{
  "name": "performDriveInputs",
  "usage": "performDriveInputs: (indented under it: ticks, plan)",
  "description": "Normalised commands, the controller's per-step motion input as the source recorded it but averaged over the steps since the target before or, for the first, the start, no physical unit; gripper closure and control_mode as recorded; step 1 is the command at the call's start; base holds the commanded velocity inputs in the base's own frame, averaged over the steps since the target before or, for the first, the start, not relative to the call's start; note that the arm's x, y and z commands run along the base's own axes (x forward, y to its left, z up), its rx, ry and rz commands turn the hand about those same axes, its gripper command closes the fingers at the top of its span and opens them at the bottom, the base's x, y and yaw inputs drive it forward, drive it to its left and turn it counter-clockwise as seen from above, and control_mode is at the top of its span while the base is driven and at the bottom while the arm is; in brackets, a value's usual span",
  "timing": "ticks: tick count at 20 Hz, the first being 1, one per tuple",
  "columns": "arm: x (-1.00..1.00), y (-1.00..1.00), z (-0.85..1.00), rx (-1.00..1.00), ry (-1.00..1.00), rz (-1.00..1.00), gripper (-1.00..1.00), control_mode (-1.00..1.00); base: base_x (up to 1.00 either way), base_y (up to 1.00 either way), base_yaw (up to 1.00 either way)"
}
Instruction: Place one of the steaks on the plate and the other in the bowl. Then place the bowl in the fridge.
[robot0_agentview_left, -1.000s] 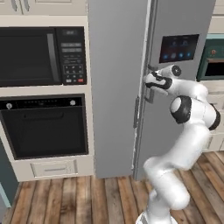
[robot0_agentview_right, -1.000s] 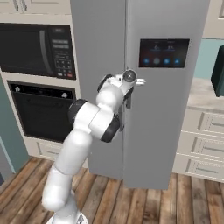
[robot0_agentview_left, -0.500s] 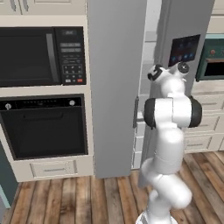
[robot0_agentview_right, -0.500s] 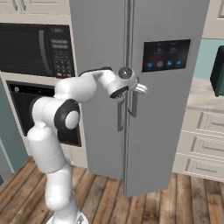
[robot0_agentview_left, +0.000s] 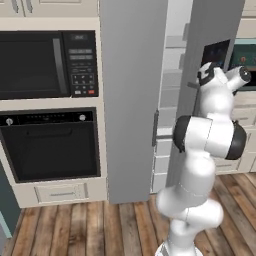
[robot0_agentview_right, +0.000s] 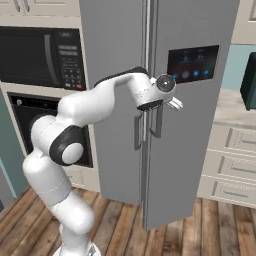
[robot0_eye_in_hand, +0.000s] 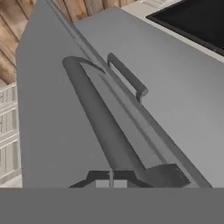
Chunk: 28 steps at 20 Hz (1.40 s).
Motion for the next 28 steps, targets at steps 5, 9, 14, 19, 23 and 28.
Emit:
performDriveInputs:
  ticks: [5,9,14,19,23,28]
  plan:
    - [-1.00,-0.82,-0.03,-0.01,-0.09,0.07,1.00,-1.00,0.00,0.00,0.00]
    - [-1.00,0.56,-0.02,-0.25,0.00,0.03,1.00,-1.00,0.00,0.00,0.00]
    - [-0.84,1.00,0.00,-0.46,0.00,0.10,1.00,-1.00,0.00,0.00,0.00]
    - [-0.13,1.00,-0.08,-0.40,0.02,0.07,-1.00,-1.00,0.00,0.00,0.00]
    - [0.02,1.00,0.00,-0.36,0.18,0.01,-1.00,-1.00,0.00,0.00,0.00]
    - [0.23,0.72,0.00,-0.49,0.17,0.02,-1.00,-1.00,0.00,0.00,0.00]
